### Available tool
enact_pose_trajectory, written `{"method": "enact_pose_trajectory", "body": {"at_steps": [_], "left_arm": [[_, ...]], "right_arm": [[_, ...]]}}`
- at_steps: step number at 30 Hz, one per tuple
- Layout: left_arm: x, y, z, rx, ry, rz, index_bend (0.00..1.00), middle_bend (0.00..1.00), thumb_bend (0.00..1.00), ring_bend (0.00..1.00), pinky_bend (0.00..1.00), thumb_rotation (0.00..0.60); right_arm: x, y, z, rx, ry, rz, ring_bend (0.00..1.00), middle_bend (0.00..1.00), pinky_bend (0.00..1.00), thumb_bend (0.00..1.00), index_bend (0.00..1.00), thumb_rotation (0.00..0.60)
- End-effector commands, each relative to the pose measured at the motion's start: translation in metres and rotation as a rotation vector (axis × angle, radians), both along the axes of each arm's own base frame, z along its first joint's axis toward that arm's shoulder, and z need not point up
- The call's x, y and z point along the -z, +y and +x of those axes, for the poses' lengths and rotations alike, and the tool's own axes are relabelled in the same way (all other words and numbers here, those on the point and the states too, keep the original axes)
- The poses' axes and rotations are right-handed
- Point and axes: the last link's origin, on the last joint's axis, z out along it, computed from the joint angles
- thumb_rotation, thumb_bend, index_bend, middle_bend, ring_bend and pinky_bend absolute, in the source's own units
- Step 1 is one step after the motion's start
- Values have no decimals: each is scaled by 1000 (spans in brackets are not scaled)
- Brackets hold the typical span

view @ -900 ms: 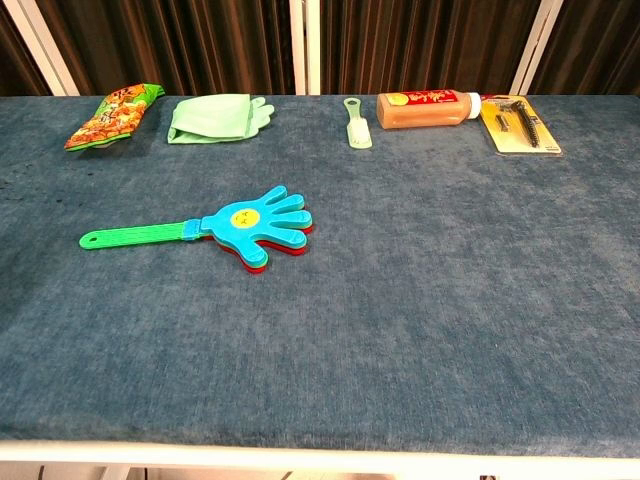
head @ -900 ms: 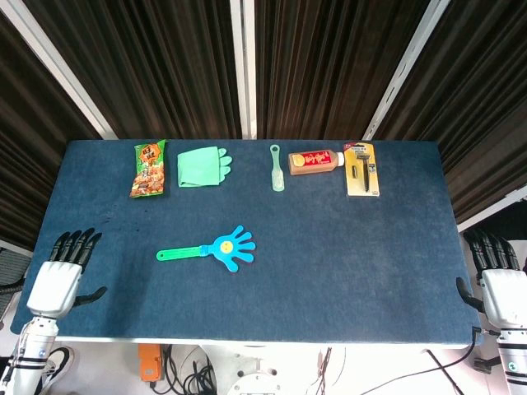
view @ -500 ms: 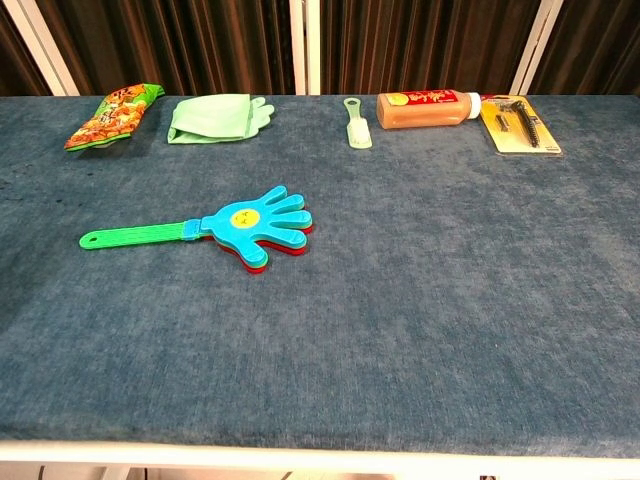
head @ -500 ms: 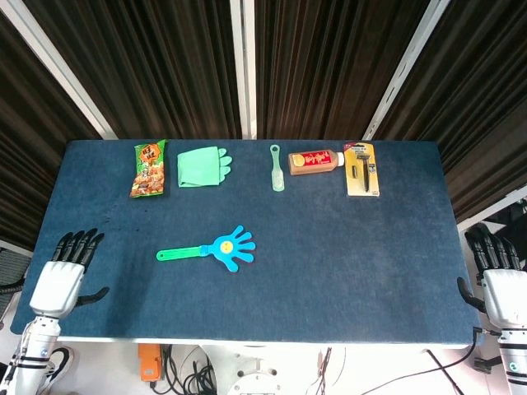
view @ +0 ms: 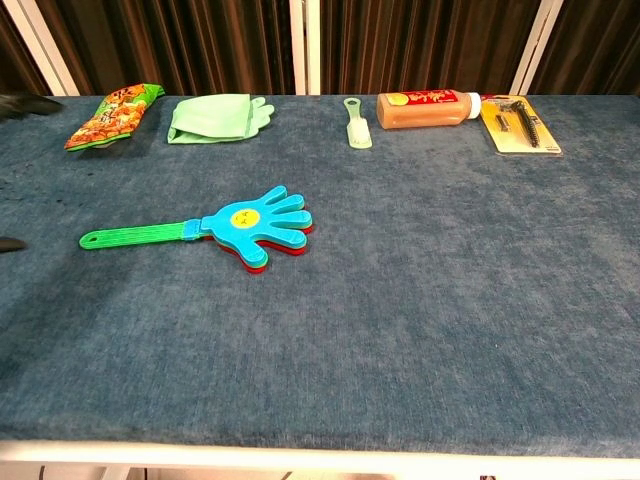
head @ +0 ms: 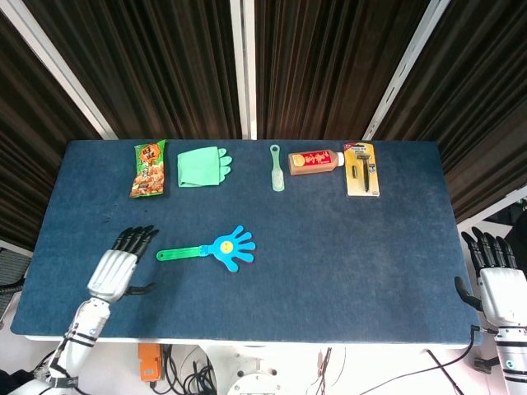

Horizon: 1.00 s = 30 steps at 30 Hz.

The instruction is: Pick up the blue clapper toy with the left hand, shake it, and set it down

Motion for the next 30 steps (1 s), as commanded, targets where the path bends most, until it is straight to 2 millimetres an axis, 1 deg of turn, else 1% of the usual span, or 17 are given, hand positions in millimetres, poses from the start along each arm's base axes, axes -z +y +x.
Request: {"method": "enact_pose_trajectory", "body": {"at_steps": [1,6,10,13,19,25,30], "left_arm": [[21,15,15,12,-47,-52,61,36,123,0,0,600],[48,30,26,19,-46,-96,69,39,124,0,0,600],[74,42,23,-24,-24,-129,85,40,124,0,0,600],[86,48,21,-57,-41,-147,131,47,124,0,0,600],[99,57,18,-96,-61,-140,193,52,124,0,0,600],[101,65,16,-119,-58,-139,287,52,165,0,0,600],[104,71,16,-146,-76,-151,323,52,195,0,0,600]], "right_arm": [[-3,2,-3,9,0,-2,0,0,0,292,0,600],[-9,3,-8,21,-3,-15,0,0,0,292,0,600],[-12,2,-10,23,-6,-19,0,0,0,292,0,600],[-13,2,-11,28,-8,-20,0,0,0,292,0,600],[-15,3,-14,34,-8,-22,0,0,0,292,0,600],[-16,2,-17,41,-4,-22,0,0,0,292,0,600],[-14,1,-16,40,-6,-14,0,0,0,292,0,600]]}}
